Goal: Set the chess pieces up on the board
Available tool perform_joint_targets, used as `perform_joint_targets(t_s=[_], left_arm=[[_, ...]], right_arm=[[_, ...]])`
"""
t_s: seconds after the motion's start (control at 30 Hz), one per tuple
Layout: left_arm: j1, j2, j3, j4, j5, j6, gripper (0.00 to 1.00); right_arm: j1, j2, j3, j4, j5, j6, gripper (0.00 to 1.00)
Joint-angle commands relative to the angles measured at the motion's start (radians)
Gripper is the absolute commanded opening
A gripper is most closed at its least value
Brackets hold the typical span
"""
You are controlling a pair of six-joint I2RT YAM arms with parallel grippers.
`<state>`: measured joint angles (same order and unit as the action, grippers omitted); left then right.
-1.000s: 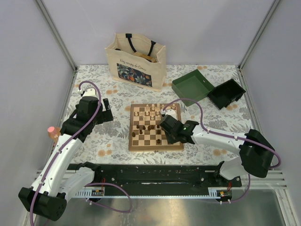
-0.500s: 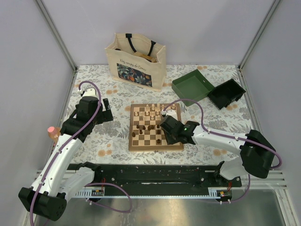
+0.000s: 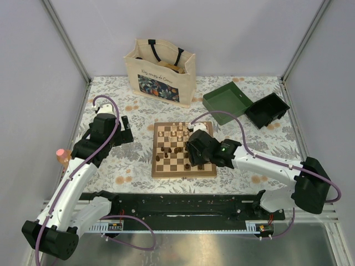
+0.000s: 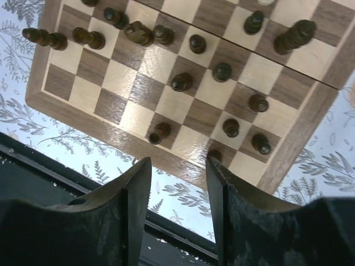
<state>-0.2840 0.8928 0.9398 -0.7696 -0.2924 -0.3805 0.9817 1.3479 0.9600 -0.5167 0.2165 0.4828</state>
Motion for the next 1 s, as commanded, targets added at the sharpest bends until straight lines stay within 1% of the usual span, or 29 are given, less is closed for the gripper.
perform_joint_targets(t_s=[0.0, 0.13, 0.27, 0.47, 0.57, 0.77, 0.97], left_arm=[[0.005, -0.009, -0.004, 0.016, -0.014, 0.014, 0.99], [0.003, -0.009, -0.004, 0.016, -0.016, 0.012, 0.99], [0.005, -0.011, -0.004, 0.016, -0.017, 0.014, 0.99], [0.005, -0.011, -0.004, 0.016, -0.014, 0.014, 0.99], [0.005, -0.011, -0.004, 0.018, -0.016, 0.014, 0.99], [0.003, -0.011, -0.004, 0.018, -0.013, 0.014, 0.99], [0.005, -0.009, -0.004, 0.016, -0.013, 0.014, 0.99]], right_arm=[[0.029, 0.066, 0.072, 0.02, -0.052, -0.027, 0.53], [0.057, 0.132, 0.101, 0.02, -0.062, -0.023, 0.54], [0.068, 0.186, 0.123, 0.008, -0.037, 0.002, 0.54], [0.068, 0.229, 0.143, -0.008, -0.019, 0.013, 0.53], [0.068, 0.243, 0.151, -0.009, -0.012, 0.013, 0.52], [0.068, 0.28, 0.184, -0.043, 0.012, 0.011, 0.46], [0.068, 0.3, 0.197, -0.069, 0.023, 0.008, 0.44]])
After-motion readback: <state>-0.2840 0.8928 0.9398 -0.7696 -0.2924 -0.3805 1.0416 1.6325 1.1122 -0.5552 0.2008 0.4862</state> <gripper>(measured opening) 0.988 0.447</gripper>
